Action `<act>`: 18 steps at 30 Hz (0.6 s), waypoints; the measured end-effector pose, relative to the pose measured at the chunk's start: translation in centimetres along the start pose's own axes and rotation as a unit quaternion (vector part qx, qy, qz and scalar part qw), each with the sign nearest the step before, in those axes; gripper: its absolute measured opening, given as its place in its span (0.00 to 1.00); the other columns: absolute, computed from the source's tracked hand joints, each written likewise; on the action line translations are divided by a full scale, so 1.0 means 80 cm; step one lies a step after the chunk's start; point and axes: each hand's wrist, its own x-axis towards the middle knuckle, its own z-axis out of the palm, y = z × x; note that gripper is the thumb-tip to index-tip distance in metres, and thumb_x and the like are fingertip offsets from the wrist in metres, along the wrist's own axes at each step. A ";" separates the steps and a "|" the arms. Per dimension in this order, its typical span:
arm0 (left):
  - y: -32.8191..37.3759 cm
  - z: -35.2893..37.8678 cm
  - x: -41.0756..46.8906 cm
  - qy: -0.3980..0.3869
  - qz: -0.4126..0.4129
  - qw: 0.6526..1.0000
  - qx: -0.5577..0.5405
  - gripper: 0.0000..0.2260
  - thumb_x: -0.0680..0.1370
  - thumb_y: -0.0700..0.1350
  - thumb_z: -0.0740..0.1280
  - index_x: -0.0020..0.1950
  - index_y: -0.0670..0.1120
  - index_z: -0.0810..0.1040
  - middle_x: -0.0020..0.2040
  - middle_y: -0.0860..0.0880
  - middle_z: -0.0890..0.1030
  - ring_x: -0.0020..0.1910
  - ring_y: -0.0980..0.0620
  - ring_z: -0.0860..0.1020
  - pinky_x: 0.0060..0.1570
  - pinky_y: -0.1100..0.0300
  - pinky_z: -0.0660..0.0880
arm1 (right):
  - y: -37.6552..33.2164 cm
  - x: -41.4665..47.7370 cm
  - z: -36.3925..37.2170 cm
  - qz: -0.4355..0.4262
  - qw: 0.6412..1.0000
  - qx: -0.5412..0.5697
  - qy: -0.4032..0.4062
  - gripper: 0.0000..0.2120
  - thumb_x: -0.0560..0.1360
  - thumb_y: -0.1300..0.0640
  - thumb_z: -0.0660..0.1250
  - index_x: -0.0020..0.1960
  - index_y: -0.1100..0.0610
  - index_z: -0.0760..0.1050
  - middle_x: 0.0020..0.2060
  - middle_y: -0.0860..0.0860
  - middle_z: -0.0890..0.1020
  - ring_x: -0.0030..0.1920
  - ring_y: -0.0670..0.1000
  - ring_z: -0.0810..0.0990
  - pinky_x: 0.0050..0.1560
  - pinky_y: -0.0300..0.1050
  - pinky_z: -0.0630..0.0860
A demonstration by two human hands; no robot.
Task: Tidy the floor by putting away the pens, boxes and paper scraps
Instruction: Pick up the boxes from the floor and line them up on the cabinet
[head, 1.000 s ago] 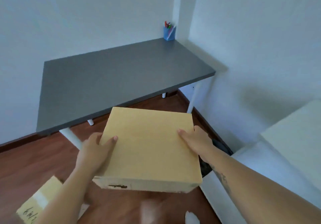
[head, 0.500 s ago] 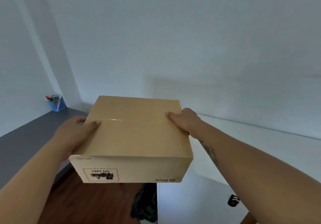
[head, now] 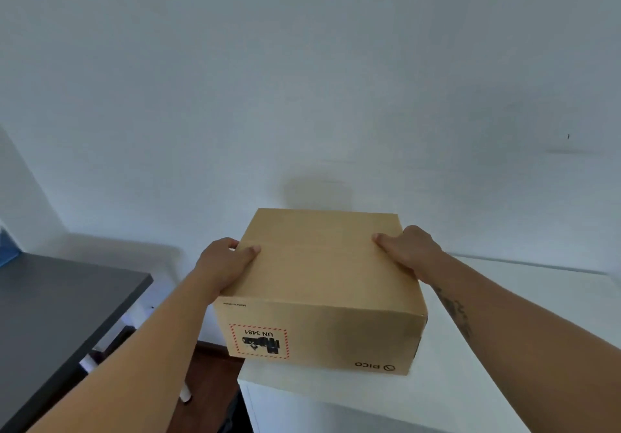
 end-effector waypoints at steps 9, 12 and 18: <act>0.024 0.047 0.092 0.003 0.011 1.000 0.010 0.22 0.77 0.56 0.67 0.68 0.48 0.74 0.65 0.46 0.76 0.59 0.44 0.77 0.62 0.46 0.75 | 0.008 0.069 0.029 0.002 0.999 0.021 0.039 0.26 0.76 0.42 0.62 0.65 0.59 0.65 0.58 0.56 0.76 0.51 0.57 0.75 0.50 0.50 0.73; 0.036 0.062 0.116 -0.005 0.012 1.000 -0.003 0.22 0.77 0.56 0.67 0.68 0.50 0.74 0.65 0.47 0.77 0.58 0.44 0.78 0.61 0.45 0.76 | 0.011 0.094 0.027 0.004 0.999 0.010 0.051 0.27 0.77 0.42 0.61 0.66 0.59 0.64 0.59 0.57 0.76 0.54 0.59 0.76 0.48 0.49 0.71; 0.056 0.099 0.140 -0.022 0.029 0.999 -0.018 0.22 0.77 0.56 0.67 0.68 0.49 0.74 0.63 0.47 0.77 0.56 0.45 0.79 0.59 0.46 0.77 | 0.026 0.125 0.002 0.020 0.998 0.002 0.053 0.29 0.77 0.40 0.60 0.67 0.60 0.63 0.60 0.59 0.76 0.58 0.61 0.76 0.57 0.56 0.74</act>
